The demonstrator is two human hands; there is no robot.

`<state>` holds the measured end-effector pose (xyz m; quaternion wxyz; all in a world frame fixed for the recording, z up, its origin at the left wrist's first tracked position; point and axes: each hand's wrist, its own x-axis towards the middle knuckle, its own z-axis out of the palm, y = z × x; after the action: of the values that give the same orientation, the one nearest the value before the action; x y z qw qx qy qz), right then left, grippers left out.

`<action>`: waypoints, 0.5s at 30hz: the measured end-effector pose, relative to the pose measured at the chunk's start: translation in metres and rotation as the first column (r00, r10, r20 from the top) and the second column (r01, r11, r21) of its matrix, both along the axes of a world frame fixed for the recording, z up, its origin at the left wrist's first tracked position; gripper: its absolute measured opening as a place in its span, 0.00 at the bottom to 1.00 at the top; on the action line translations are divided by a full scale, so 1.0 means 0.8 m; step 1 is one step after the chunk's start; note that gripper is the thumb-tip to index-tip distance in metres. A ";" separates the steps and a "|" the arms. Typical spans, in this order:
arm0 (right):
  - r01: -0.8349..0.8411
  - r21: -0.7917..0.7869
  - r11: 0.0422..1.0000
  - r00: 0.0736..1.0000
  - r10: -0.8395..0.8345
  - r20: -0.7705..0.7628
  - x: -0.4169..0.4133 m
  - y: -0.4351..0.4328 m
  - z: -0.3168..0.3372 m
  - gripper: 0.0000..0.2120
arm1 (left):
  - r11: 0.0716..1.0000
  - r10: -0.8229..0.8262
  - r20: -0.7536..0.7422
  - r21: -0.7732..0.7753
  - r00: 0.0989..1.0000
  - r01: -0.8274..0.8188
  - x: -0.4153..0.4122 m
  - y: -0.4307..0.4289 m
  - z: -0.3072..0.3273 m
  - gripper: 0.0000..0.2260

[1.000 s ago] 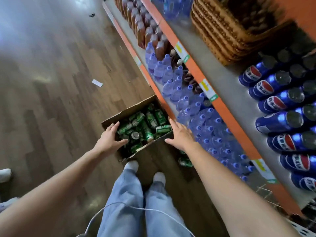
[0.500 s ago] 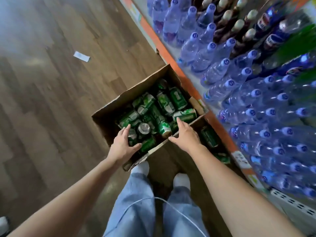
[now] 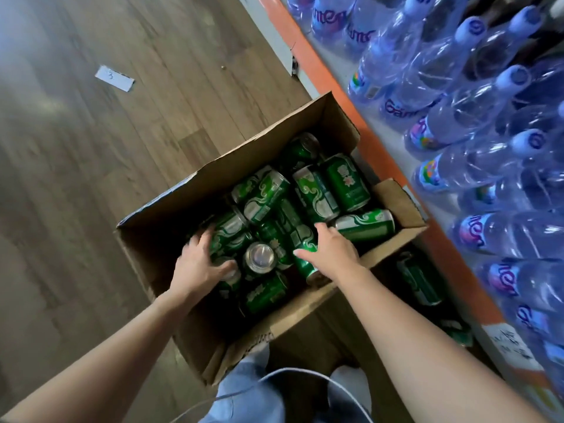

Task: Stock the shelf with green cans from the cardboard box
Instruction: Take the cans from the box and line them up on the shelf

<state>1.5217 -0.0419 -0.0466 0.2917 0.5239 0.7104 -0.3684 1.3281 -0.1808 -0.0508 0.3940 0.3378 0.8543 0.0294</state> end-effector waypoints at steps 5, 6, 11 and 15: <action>-0.073 -0.010 0.997 0.989 0.074 0.127 -0.015 -0.012 -0.027 0.47 | 1.000 0.016 0.004 0.021 1.000 -0.016 -0.020 0.018 -0.034 0.41; -0.061 -0.010 0.998 0.989 0.062 0.135 -0.015 -0.014 -0.031 0.48 | 1.000 0.009 0.014 0.019 1.000 -0.009 -0.023 0.023 -0.040 0.42; -0.081 0.048 0.996 0.986 0.072 0.153 -0.017 -0.017 -0.037 0.47 | 0.998 -0.070 0.036 0.005 0.997 0.070 -0.035 0.040 -0.062 0.43; -0.088 0.074 0.993 0.982 0.074 0.173 -0.018 -0.015 -0.034 0.45 | 0.992 -0.128 -0.028 -0.003 0.991 0.128 -0.038 0.047 -0.065 0.41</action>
<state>1.5071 -0.0542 -0.0734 0.3443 0.5354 0.7182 -0.2809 1.2980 -0.1429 -0.1029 0.3833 0.3920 0.8363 -0.0012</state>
